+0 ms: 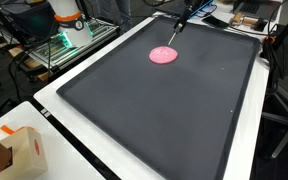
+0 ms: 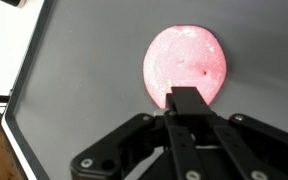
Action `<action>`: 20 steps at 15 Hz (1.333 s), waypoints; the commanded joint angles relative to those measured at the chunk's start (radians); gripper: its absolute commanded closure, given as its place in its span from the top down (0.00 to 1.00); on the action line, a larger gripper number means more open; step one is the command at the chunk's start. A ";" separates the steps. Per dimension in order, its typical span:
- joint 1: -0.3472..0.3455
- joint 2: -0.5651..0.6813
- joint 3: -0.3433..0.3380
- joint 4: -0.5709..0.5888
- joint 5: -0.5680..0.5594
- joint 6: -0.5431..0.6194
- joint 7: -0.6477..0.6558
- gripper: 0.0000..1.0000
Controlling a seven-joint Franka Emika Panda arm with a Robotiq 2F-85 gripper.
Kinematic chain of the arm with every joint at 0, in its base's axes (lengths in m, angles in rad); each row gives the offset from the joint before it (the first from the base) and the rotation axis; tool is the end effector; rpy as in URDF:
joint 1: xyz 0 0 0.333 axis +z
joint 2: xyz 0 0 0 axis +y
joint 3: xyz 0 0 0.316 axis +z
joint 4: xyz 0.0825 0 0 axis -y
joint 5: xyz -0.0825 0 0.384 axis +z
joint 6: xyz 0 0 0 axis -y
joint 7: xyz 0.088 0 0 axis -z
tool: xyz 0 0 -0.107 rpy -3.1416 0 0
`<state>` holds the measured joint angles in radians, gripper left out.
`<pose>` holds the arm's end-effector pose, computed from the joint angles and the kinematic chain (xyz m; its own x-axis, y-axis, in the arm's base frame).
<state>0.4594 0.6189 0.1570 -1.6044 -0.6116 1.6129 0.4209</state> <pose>0.5517 0.3051 0.2503 0.8947 0.2588 -0.3641 0.4355 -0.6871 0.5816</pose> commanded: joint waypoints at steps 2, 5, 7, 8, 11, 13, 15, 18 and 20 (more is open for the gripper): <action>0.002 0.028 -0.005 0.048 0.054 -0.044 -0.021 0.03; -0.006 0.025 -0.006 0.054 0.088 -0.038 -0.042 0.03; -0.011 0.019 -0.008 0.053 0.109 -0.031 -0.055 0.03; -0.014 0.016 -0.010 0.054 0.120 -0.029 -0.065 0.03; -0.029 0.004 -0.008 0.048 0.149 -0.018 -0.103 0.03; -0.041 -0.007 -0.005 0.046 0.169 -0.010 -0.140 0.03; -0.059 -0.028 0.000 0.036 0.191 0.004 -0.184 0.03; -0.086 -0.062 0.005 0.026 0.232 0.016 -0.244 0.03; -0.108 -0.090 0.011 0.018 0.271 0.027 -0.285 0.03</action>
<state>0.3909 0.5846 0.1510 -1.5475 -0.4030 1.6091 0.1970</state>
